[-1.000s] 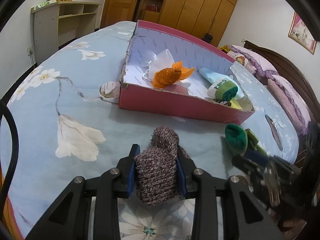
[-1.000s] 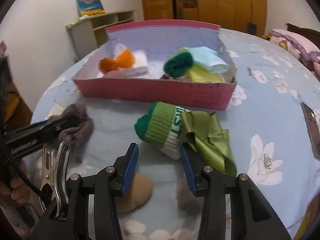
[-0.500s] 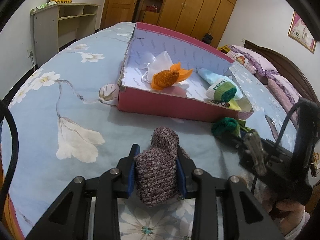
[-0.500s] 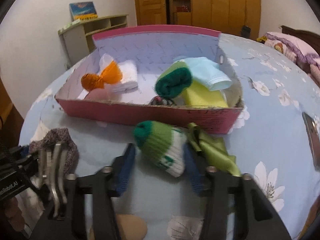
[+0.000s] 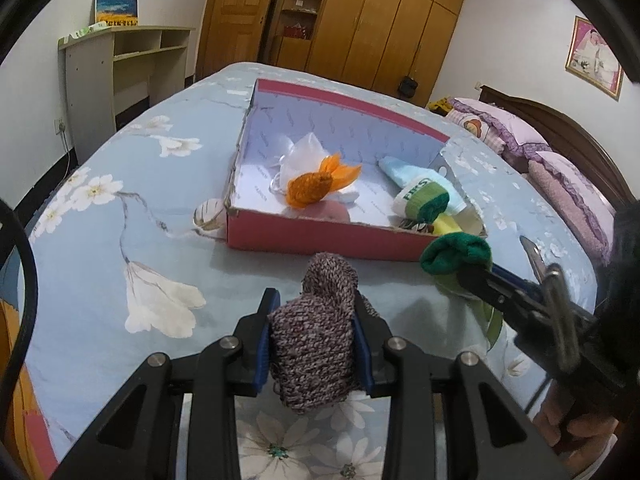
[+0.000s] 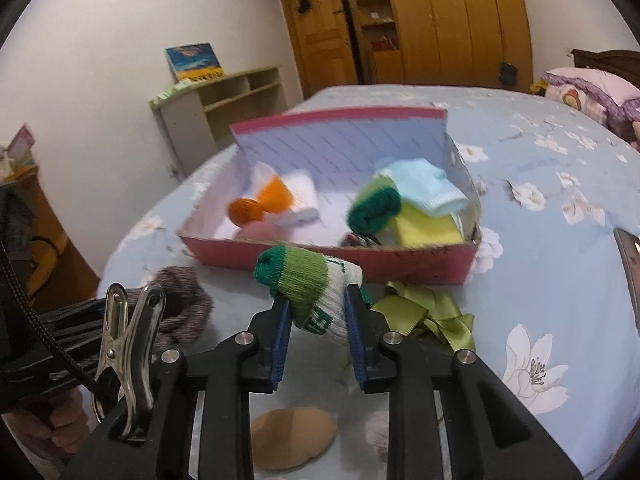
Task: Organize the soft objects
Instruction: 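Carry the grey sock and green-white sock over the pink box with both grippers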
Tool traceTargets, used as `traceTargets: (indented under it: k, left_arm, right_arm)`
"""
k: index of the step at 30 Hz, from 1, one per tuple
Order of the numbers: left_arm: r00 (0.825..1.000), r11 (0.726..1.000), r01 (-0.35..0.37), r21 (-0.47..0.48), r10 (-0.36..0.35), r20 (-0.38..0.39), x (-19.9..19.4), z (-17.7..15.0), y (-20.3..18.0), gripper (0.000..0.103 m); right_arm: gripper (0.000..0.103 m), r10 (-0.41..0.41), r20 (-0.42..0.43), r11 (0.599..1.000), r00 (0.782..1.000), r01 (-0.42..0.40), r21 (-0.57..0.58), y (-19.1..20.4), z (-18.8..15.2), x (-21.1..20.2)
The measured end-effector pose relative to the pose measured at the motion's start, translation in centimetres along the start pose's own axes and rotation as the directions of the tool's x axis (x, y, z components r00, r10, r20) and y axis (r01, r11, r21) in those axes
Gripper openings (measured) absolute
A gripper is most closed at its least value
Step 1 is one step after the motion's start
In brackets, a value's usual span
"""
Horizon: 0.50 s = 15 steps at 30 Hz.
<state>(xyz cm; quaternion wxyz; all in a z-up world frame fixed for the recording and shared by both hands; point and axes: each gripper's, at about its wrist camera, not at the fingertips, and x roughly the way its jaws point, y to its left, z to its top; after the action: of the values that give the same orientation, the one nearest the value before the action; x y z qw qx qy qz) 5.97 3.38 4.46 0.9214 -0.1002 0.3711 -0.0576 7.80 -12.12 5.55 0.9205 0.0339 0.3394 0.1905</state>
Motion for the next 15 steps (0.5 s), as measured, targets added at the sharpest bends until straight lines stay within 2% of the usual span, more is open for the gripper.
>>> traceTargets:
  k: [11, 15]
  left_arm:
    - [0.999, 0.998, -0.019, 0.056, 0.016, 0.05, -0.3, 2.6, -1.4, 0.035]
    - [0.997, 0.997, -0.033, 0.076, 0.028, 0.066, 0.2, 4.0, -1.8, 0.035]
  right_arm:
    - [0.027, 0.066, 0.055, 0.998, 0.996, -0.065, -0.014, 0.7, 1.7, -2.1]
    - [0.027, 0.059, 0.066, 0.998, 0.996, -0.057, -0.02, 0.6, 2.3, -2.2]
